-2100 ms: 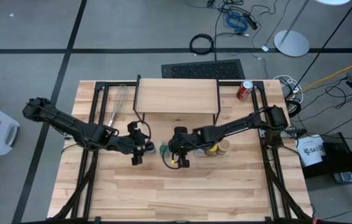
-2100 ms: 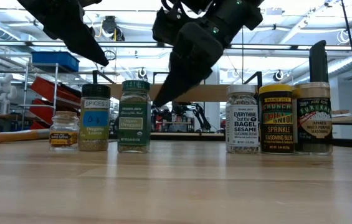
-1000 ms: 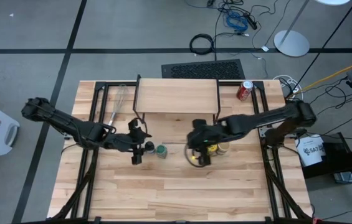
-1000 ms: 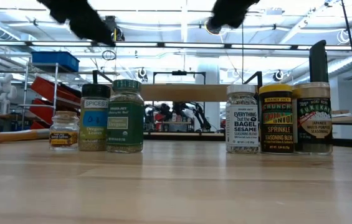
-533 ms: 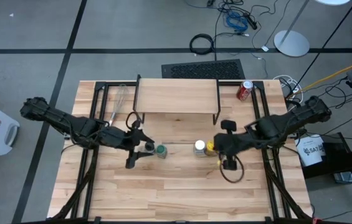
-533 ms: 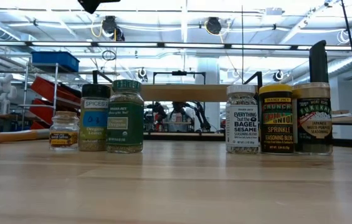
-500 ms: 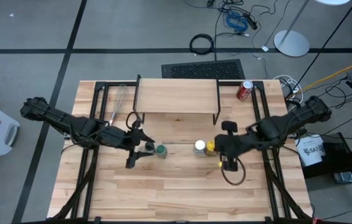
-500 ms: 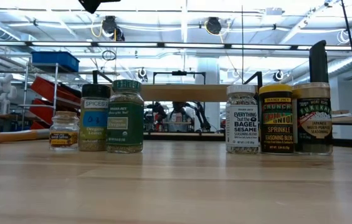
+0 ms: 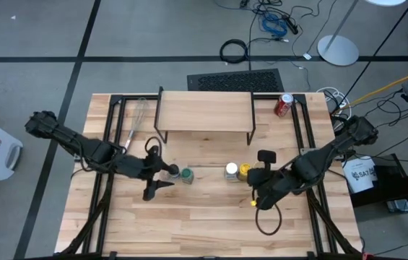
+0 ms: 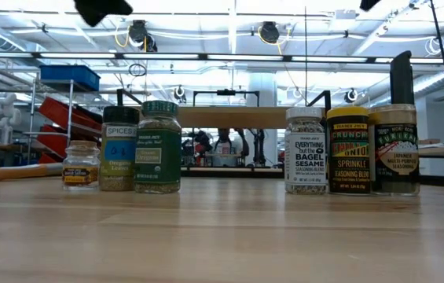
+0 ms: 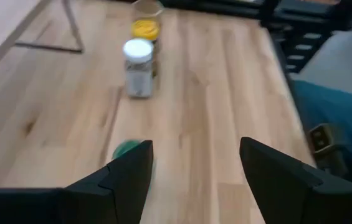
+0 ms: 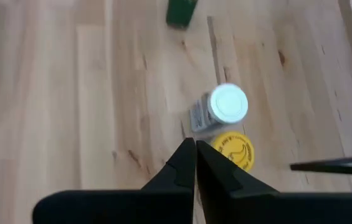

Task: Shelf spices
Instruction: Put the brown seasoning bottle on the shelf

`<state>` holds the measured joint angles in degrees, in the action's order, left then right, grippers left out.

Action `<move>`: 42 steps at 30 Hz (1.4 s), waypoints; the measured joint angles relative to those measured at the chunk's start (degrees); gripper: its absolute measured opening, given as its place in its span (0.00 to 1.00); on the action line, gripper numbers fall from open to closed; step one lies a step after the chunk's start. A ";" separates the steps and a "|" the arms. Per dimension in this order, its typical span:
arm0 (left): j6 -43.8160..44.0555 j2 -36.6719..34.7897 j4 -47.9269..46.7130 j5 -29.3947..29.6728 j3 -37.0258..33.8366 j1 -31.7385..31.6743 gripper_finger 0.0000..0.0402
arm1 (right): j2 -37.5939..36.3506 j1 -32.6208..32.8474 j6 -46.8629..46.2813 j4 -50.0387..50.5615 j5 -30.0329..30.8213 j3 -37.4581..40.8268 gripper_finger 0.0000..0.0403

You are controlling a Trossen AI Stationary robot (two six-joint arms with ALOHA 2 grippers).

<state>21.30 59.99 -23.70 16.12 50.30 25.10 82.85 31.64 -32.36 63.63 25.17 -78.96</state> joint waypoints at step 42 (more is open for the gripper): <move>26.56 12.49 -12.33 21.54 -0.09 19.19 0.62 | 1.77 -0.20 5.42 -1.94 -2.73 0.02 0.00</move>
<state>47.86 72.47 -36.03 37.66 50.22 44.29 84.62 31.44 -26.94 61.69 22.44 -78.94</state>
